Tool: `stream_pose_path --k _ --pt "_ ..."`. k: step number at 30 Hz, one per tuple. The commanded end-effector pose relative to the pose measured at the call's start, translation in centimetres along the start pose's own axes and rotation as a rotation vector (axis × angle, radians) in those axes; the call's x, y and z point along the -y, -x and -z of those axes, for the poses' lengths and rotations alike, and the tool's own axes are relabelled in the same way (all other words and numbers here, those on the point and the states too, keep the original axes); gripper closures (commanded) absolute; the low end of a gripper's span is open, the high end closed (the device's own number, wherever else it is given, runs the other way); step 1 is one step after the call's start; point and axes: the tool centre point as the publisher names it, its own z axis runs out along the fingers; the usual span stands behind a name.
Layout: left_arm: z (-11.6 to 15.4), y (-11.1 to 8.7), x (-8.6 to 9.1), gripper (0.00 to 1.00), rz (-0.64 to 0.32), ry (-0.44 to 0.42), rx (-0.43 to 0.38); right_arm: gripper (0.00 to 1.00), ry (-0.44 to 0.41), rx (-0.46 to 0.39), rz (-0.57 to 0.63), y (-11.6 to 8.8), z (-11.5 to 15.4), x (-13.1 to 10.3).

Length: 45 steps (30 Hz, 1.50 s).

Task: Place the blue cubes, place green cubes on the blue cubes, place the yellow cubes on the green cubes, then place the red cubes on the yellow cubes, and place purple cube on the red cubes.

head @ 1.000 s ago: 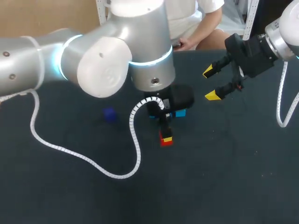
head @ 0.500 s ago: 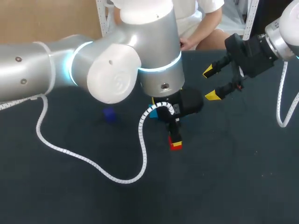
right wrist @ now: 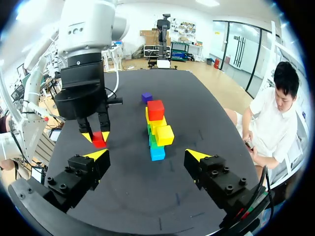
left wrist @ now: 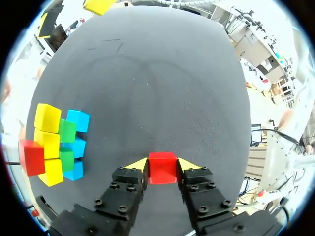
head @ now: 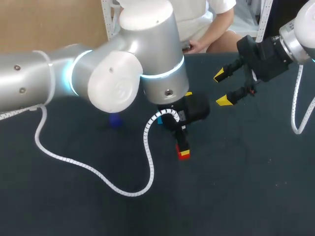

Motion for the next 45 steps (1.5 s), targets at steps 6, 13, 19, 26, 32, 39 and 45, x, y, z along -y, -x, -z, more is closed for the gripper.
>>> stream_pose_path --k 6,13,19,26,32,39,45 --pt "-0.7 0.0 0.1 0.79 -0.017 -0.011 -0.010 0.00 -0.003 0.001 0.000 0.0 0.0 -0.1" --pt "-0.9 0.1 0.2 0.67 -0.026 0.000 -0.023 0.00 -0.003 0.001 0.000 0.0 0.0 -0.1" --pt "-1.1 0.2 0.4 0.18 -0.025 0.002 -0.021 0.00 -0.003 0.001 0.000 0.0 0.0 -0.1" --pt "-1.0 0.0 0.5 0.00 -0.021 0.003 -0.017 0.00 -0.003 0.001 0.000 0.0 0.0 -0.1" --pt "0.1 -0.7 0.4 0.00 -0.029 0.036 0.006 0.00 -0.003 0.001 0.000 0.0 0.0 -0.1" --pt "2.3 -1.8 0.1 0.00 -0.125 0.073 0.087 0.00 -0.003 0.001 0.000 0.0 0.0 -0.1" --pt "4.7 -3.5 -0.1 0.00 -0.149 0.081 0.101 0.00 -0.003 0.001 0.000 0.0 0.0 -0.1"
